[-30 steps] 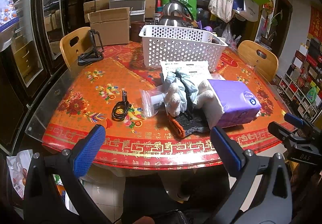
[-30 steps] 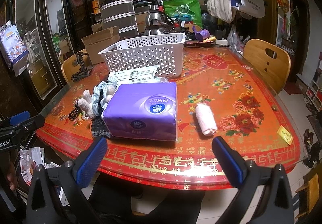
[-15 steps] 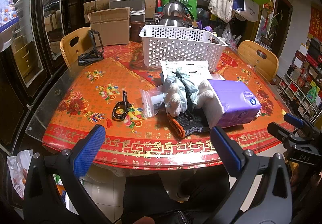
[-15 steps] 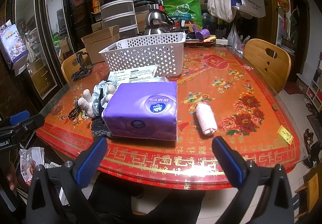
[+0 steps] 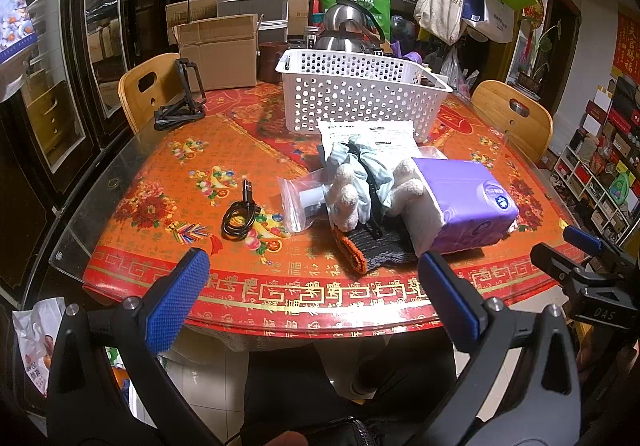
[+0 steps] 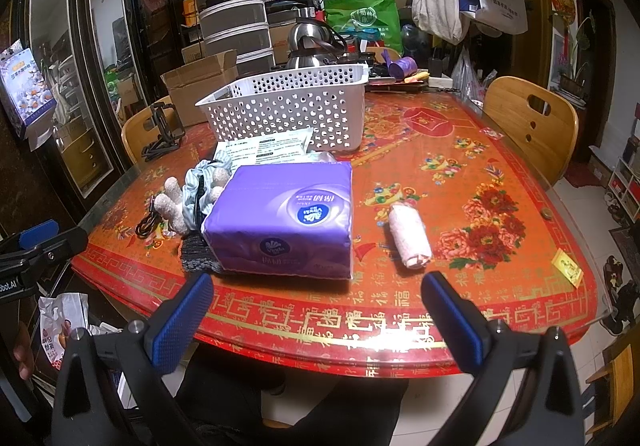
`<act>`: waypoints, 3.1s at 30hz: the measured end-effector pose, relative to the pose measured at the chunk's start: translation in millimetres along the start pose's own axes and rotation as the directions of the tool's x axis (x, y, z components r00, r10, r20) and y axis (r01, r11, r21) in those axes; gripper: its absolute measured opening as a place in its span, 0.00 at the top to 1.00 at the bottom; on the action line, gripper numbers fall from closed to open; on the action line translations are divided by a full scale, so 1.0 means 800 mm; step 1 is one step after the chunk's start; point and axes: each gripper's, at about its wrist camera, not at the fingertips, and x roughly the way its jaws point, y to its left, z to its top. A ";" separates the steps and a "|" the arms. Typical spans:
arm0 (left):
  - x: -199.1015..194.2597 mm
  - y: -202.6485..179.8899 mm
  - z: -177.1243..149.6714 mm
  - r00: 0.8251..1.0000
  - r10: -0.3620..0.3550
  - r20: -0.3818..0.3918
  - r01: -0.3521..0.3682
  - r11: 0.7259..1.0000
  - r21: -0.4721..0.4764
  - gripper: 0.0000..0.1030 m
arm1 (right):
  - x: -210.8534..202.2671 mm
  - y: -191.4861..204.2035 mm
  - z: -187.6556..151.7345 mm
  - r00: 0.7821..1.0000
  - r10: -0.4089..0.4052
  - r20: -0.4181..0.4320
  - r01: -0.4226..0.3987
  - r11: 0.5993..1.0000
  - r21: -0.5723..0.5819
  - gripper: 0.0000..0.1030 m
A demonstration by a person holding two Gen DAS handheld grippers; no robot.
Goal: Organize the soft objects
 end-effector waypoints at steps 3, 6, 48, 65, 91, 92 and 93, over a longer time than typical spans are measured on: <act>0.000 -0.001 -0.001 1.000 0.001 0.002 -0.001 1.000 0.001 0.00 | 0.000 0.000 0.000 1.000 0.001 0.001 -0.001 1.000 0.000 0.00; 0.000 0.000 0.000 1.000 0.000 0.001 0.000 1.000 -0.001 0.00 | 0.000 0.000 0.001 1.000 0.002 0.000 -0.002 1.000 -0.001 0.00; 0.240 0.112 0.014 0.985 0.072 -0.159 -0.075 0.997 -0.015 0.64 | 0.154 -0.095 0.000 0.992 -0.097 -0.079 0.093 0.995 -0.047 0.44; 0.223 0.109 0.021 0.993 0.045 -0.105 -0.046 0.999 -0.007 0.65 | 0.142 -0.110 0.023 0.999 -0.024 -0.026 0.024 1.000 0.001 0.71; 0.205 0.066 0.253 0.999 -0.036 0.021 0.035 0.997 0.069 0.65 | 0.188 -0.068 0.291 0.996 0.066 0.058 -0.059 0.992 -0.115 0.71; 0.212 0.061 0.271 0.999 -0.048 0.016 0.046 0.996 0.074 0.65 | 0.199 -0.063 0.303 0.997 0.060 0.050 -0.053 0.990 -0.128 0.71; 0.221 0.056 0.286 0.999 -0.043 0.008 0.042 0.995 0.087 0.65 | 0.211 -0.059 0.317 0.998 0.057 0.038 -0.051 0.989 -0.139 0.71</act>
